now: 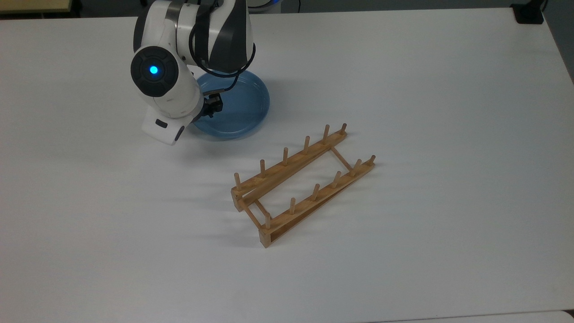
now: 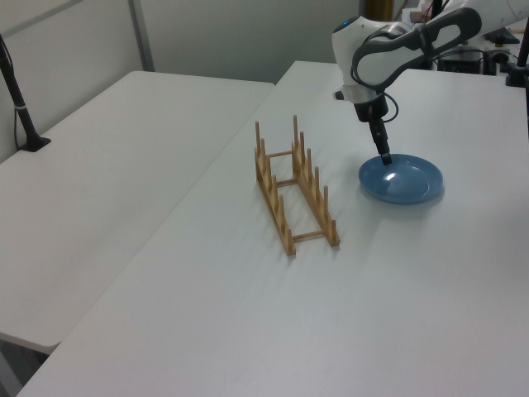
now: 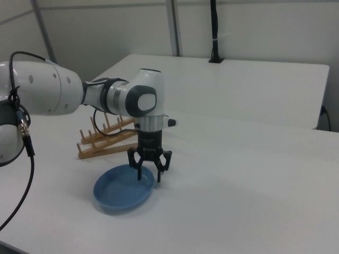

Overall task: Place plate in plate rack
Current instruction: 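Lower the gripper and close it on the plate rim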

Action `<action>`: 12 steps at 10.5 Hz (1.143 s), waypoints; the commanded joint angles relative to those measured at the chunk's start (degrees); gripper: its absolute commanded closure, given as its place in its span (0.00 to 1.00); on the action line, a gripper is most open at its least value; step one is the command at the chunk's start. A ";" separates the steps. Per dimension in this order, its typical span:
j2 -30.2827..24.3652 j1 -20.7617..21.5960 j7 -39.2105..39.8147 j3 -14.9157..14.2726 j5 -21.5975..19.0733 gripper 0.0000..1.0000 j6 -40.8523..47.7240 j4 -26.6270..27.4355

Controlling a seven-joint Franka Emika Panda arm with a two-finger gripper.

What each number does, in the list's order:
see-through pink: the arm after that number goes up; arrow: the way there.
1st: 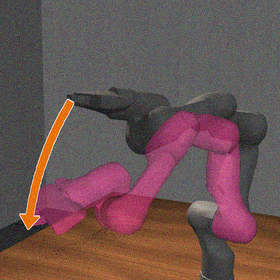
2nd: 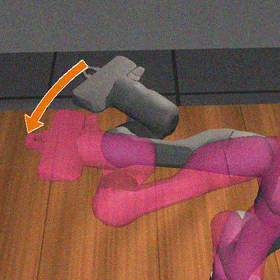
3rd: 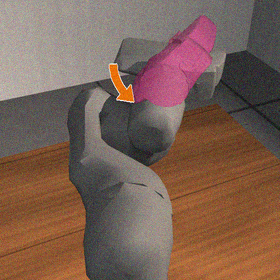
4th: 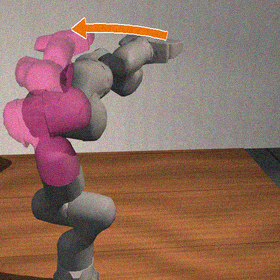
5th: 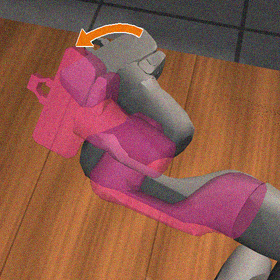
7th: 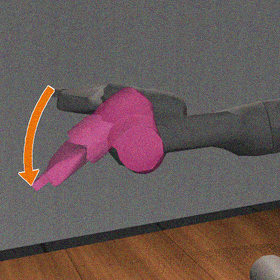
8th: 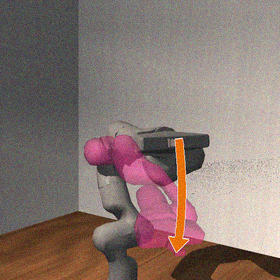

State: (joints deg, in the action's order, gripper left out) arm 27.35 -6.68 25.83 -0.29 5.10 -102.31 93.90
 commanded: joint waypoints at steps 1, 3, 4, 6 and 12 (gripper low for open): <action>-0.98 1.14 1.33 -0.68 0.88 0.55 -2.63 2.60; -0.89 1.23 1.33 -0.59 1.49 0.74 -4.12 3.57; -0.80 1.23 1.33 -0.59 1.58 0.84 -4.30 3.66; -0.80 1.23 1.50 -0.50 1.58 1.00 -4.30 3.66; -5.97 1.14 1.33 -0.33 -1.04 1.00 -1.15 -0.20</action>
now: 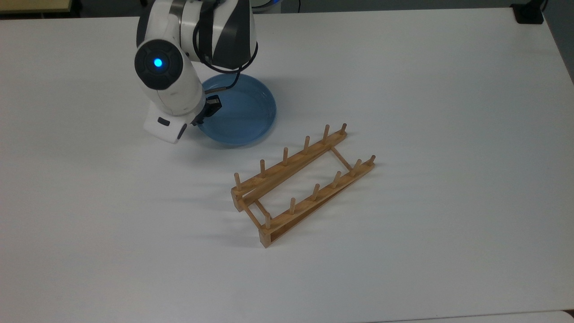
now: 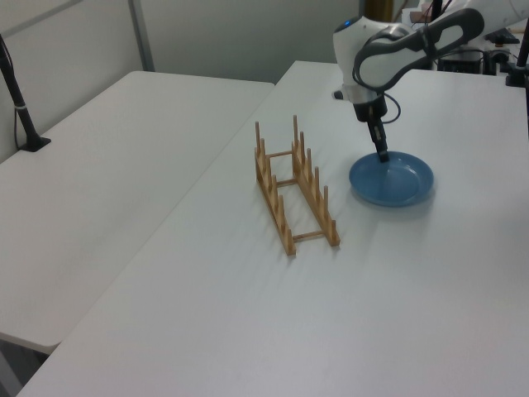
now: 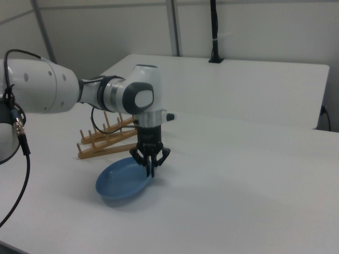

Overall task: Place plate in plate rack
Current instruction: 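Lift the plate by its rim and tilt it upright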

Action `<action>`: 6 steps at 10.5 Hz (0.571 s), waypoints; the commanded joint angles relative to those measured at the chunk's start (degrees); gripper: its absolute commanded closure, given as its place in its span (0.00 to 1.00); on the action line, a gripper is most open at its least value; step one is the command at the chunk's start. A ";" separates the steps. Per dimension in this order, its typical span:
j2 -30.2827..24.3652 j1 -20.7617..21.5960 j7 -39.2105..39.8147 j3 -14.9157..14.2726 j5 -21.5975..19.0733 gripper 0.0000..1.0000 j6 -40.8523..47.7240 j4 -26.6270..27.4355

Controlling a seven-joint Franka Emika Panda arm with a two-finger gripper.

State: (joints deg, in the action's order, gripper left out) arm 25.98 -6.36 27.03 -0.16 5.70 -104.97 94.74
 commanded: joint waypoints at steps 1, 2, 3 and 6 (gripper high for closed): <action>-6.10 0.65 0.12 -0.46 -3.66 1.00 2.74 -2.79; -7.42 0.56 0.04 -0.46 -5.33 1.00 3.53 -4.81; -8.57 0.47 -0.31 -0.46 -6.56 1.00 3.63 -6.75; -10.25 0.90 -2.50 -0.19 -8.78 1.00 2.67 -12.55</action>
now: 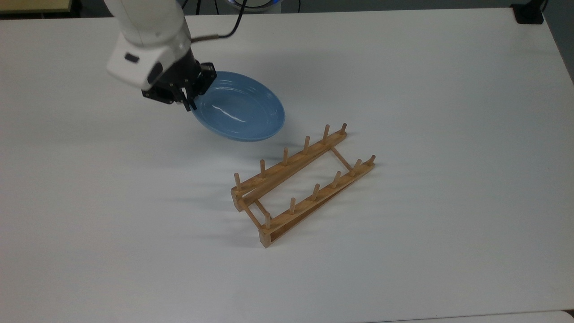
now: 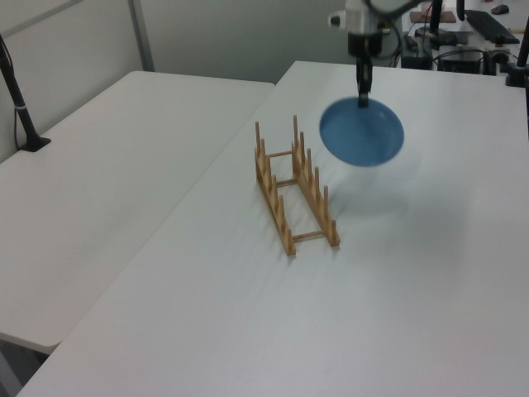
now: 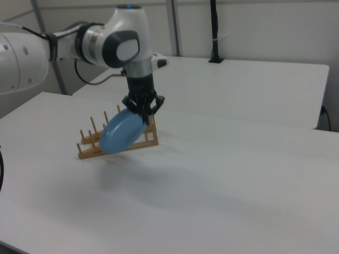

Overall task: Place plate in plate rack
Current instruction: 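Lift the plate by its rim and tilt it upright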

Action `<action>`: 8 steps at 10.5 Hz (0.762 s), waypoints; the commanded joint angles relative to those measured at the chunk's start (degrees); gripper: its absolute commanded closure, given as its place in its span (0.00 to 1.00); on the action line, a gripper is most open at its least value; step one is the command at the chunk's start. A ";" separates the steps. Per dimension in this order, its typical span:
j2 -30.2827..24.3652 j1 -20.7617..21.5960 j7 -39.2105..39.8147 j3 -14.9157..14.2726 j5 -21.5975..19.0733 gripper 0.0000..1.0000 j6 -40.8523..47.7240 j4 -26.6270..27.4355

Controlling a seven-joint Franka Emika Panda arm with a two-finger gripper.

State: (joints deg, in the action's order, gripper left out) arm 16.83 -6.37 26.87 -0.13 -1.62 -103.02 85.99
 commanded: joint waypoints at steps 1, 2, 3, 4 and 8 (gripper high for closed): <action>-1.18 1.00 -5.04 -0.22 -1.28 1.00 -0.76 -7.12; -1.62 1.01 -5.77 -0.22 -1.02 1.00 -2.52 -8.11; -2.49 1.35 -6.03 0.04 0.03 1.00 -5.67 -8.03; -2.76 2.31 -8.65 1.17 4.04 1.00 -8.83 -7.86; -2.50 6.10 -32.61 3.12 28.99 1.00 -21.25 -6.10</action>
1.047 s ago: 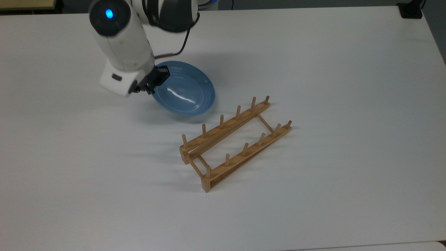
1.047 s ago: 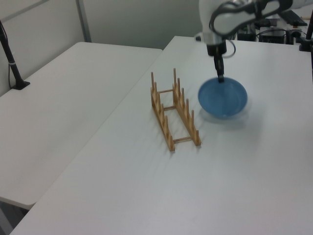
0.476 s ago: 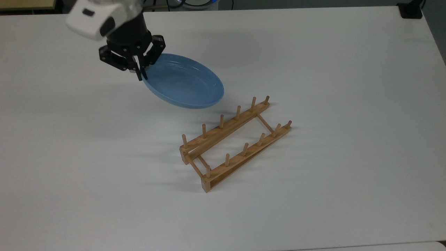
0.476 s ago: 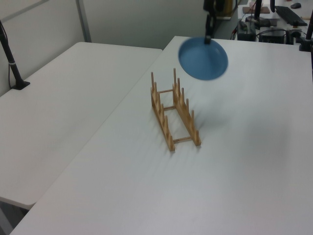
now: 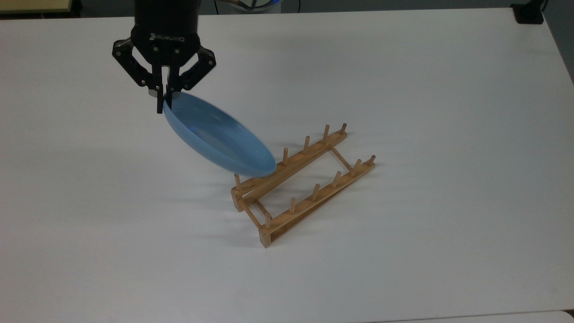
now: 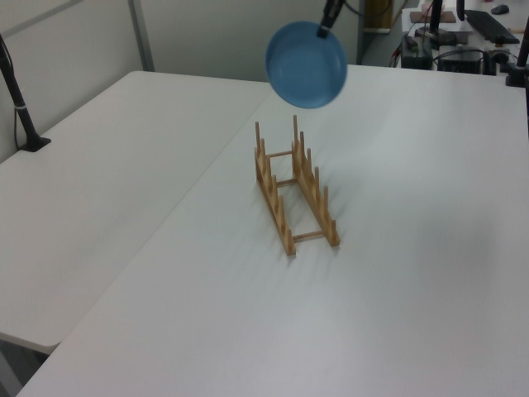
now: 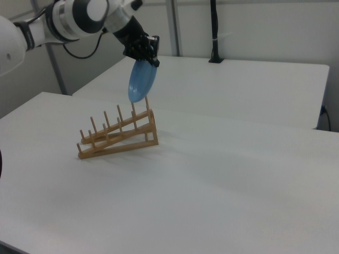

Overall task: Place plate in plate rack
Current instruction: 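Carry the upright plate over the rack and lower it between pegs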

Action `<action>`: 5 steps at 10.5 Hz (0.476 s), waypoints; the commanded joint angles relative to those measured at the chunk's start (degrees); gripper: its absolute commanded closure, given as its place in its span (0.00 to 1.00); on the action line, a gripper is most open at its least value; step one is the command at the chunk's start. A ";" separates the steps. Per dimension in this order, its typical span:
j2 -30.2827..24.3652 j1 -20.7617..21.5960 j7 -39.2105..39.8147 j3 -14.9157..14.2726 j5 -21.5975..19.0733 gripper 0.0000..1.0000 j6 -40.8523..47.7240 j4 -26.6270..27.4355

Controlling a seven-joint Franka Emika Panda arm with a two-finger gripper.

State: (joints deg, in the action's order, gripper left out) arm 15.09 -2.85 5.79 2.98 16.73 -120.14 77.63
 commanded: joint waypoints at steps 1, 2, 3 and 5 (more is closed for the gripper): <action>-0.59 3.63 -16.29 0.01 14.95 1.00 -4.14 2.87; -0.32 4.95 -20.60 0.01 18.74 1.00 -4.05 3.48; -0.15 5.75 -24.56 0.01 22.34 1.00 -3.96 3.93; -0.15 6.28 -27.06 1.05 26.67 1.00 -3.96 6.29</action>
State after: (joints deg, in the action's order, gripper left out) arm 15.98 2.75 -17.49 3.33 38.96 -122.48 80.24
